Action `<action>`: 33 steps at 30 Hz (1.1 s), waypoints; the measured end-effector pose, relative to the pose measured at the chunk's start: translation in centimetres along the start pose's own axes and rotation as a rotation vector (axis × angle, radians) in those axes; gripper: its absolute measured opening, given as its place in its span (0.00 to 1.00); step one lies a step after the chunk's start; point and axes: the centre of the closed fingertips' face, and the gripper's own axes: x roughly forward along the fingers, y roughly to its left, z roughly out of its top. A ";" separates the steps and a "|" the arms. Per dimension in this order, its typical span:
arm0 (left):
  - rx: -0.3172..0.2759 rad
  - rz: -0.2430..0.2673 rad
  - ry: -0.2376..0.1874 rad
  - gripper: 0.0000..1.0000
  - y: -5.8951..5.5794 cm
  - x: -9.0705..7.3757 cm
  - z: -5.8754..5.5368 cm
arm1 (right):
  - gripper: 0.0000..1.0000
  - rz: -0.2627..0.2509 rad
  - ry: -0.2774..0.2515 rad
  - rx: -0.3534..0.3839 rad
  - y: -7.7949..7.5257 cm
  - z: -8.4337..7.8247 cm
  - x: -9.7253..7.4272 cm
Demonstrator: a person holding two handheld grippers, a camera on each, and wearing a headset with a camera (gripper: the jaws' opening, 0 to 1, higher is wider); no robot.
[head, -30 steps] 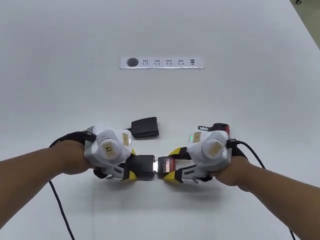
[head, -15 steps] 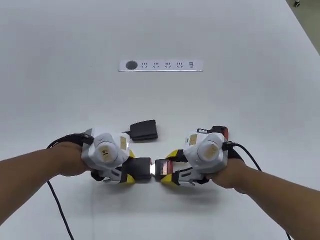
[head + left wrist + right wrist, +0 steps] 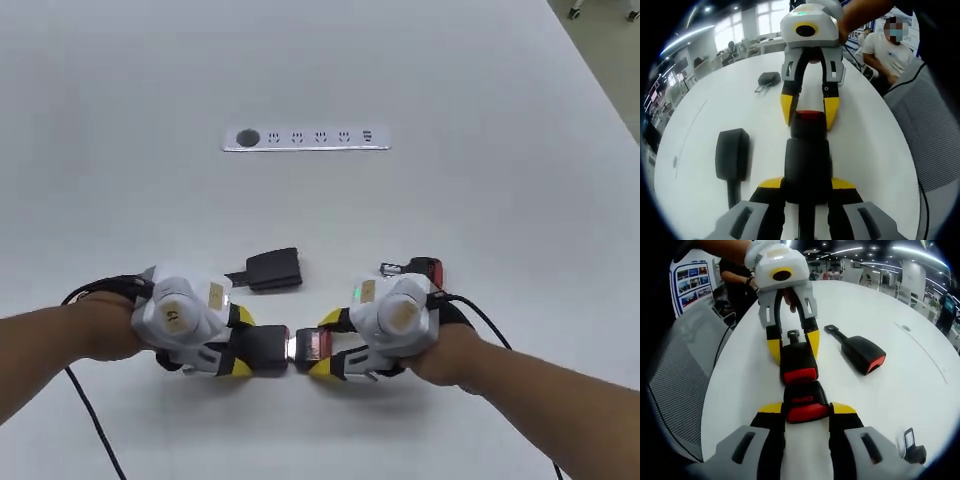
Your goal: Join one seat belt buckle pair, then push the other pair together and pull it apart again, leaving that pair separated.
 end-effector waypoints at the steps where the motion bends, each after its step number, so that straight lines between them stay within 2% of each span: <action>1: -0.001 -0.001 -0.003 0.33 0.0 0.0 0.0 | 0.32 -0.003 -0.008 0.002 -0.1 0.0 0.1; 10: -0.005 -0.013 -0.044 0.33 0.0 -0.1 0.1 | 0.31 0.002 -0.049 0.004 0.0 0.3 -0.1; 14: -0.009 -0.018 -0.054 0.33 -0.1 -0.1 0.2 | 0.31 0.011 -0.090 0.029 -0.1 0.2 -0.2; 24: -0.022 -0.019 -0.063 0.33 0.1 -0.1 0.1 | 0.31 0.009 -0.120 0.036 -0.4 0.3 -0.1; 27: -0.022 -0.018 -0.065 0.33 0.0 -0.1 0.2 | 0.32 0.008 -0.114 0.030 -0.3 0.3 -0.2; 33: -0.025 -0.021 -0.056 0.33 0.1 -0.1 0.2 | 0.32 -0.001 -0.127 0.038 -0.3 0.3 -0.1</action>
